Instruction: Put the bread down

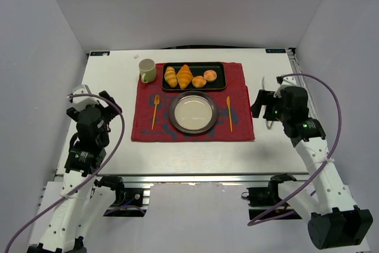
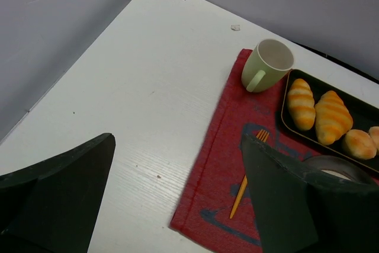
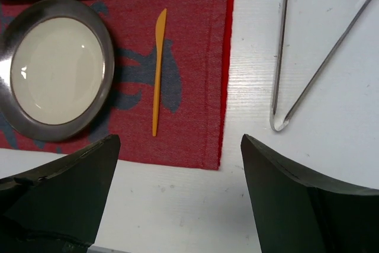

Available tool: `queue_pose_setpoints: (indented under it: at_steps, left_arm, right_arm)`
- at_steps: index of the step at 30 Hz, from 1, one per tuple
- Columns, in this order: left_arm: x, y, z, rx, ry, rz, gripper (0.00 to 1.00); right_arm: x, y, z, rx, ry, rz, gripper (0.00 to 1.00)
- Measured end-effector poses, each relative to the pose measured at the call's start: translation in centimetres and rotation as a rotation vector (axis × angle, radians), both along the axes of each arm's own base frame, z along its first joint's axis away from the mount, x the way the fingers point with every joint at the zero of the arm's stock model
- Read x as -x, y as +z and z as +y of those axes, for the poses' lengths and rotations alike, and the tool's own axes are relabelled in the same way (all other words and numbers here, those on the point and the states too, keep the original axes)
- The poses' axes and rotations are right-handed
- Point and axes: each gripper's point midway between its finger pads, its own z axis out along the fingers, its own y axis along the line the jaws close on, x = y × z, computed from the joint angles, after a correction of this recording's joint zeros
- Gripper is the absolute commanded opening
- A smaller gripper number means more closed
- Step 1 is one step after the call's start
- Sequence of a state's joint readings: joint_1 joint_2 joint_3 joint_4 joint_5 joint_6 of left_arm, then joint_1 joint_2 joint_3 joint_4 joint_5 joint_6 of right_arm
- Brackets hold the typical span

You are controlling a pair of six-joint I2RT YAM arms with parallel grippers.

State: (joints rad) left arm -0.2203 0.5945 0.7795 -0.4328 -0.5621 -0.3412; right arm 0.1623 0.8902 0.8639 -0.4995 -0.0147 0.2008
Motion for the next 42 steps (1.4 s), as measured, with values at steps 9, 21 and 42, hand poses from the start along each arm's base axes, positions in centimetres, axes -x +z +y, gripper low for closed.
queue_pose_setpoints:
  at_steps: [9,21,42]
  left_arm:
    - [0.0,0.6,0.0,-0.033,-0.012,0.044,0.98]
    - [-1.2,-0.6,-2.0,0.005,-0.104,0.082,0.98]
    - [-1.3,-1.0,-2.3,0.001,-0.121,0.098,0.98]
  right_arm:
    - [-1.4,2.1,-0.7,0.005,-0.057,-0.064,0.89]
    - [-4.5,-8.4,-5.7,0.135,-0.306,0.285,0.89]
    - [-7.3,-18.1,-8.7,0.054,-0.287,0.533,0.89]
